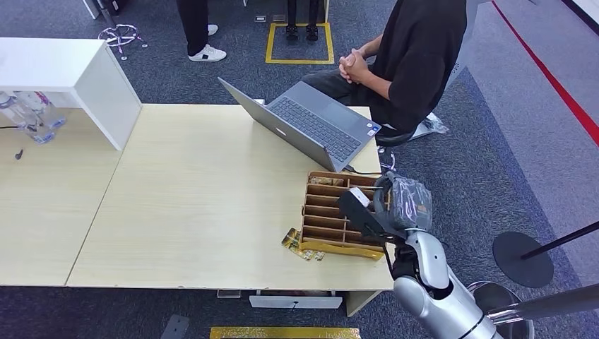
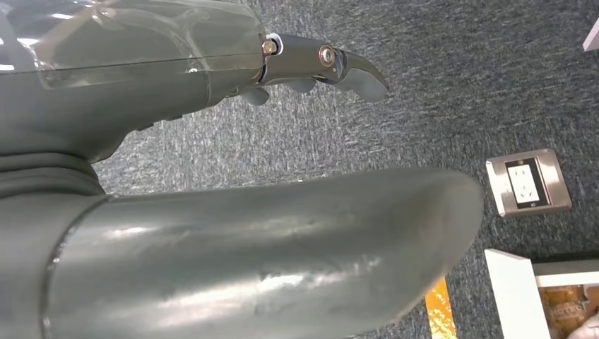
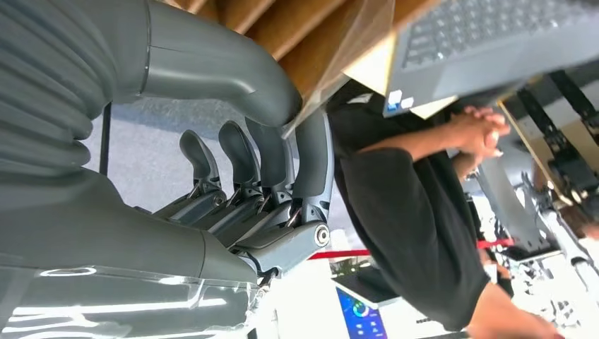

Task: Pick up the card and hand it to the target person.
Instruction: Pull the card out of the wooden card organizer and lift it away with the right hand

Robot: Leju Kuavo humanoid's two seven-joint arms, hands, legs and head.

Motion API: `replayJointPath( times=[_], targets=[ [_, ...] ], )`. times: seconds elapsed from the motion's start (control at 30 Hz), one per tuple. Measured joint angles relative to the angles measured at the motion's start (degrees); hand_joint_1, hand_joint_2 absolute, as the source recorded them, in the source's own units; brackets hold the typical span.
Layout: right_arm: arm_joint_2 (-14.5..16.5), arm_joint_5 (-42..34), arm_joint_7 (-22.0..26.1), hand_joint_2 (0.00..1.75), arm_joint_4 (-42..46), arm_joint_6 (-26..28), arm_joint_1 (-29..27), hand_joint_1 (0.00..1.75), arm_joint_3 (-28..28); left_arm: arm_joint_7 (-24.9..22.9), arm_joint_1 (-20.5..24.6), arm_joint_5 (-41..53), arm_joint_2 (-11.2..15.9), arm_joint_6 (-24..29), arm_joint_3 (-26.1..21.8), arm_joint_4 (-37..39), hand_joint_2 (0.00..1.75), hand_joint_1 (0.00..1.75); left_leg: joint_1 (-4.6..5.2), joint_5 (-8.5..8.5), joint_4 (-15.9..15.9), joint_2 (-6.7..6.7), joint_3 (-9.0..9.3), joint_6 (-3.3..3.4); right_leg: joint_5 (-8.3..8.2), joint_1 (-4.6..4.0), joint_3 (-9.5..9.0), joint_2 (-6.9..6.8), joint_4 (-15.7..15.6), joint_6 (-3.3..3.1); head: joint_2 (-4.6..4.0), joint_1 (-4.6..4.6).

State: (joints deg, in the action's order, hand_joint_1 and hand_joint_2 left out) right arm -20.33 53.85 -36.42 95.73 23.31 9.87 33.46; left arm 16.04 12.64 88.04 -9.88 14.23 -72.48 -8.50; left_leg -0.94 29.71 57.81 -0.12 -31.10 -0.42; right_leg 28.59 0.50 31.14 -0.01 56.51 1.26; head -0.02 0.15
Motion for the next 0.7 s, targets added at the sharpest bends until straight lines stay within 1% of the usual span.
replayJointPath(
  times=[0.27,0.6,0.7],
  targets=[
    [-0.64,-9.72,2.25,1.75,3.39,4.56,-0.05,1.40,-1.88,0.66,-0.04,0.00,0.06,0.27,-0.02,0.00,0.00,0.00,0.00,0.00,0.00,0.00,0.00,0.00,0.00,0.00,0.00,0.00,0.00,0.00,0.00,0.00],
    [-2.17,-19.60,3.94,1.75,4.41,8.89,0.38,1.39,-4.41,0.82,-0.05,0.00,0.11,0.37,-0.02,0.00,0.00,0.00,0.00,0.00,0.00,0.00,-0.01,0.00,0.00,0.00,0.00,0.00,0.00,0.00,0.00,-0.01],
    [-2.77,-21.42,4.26,1.75,4.41,9.61,0.93,1.40,-5.24,0.80,-0.04,0.00,0.11,0.37,-0.02,0.00,0.00,0.00,0.00,0.00,0.01,0.00,-0.01,0.00,0.00,0.00,0.00,0.00,0.00,0.00,0.00,-0.01]
  ],
)
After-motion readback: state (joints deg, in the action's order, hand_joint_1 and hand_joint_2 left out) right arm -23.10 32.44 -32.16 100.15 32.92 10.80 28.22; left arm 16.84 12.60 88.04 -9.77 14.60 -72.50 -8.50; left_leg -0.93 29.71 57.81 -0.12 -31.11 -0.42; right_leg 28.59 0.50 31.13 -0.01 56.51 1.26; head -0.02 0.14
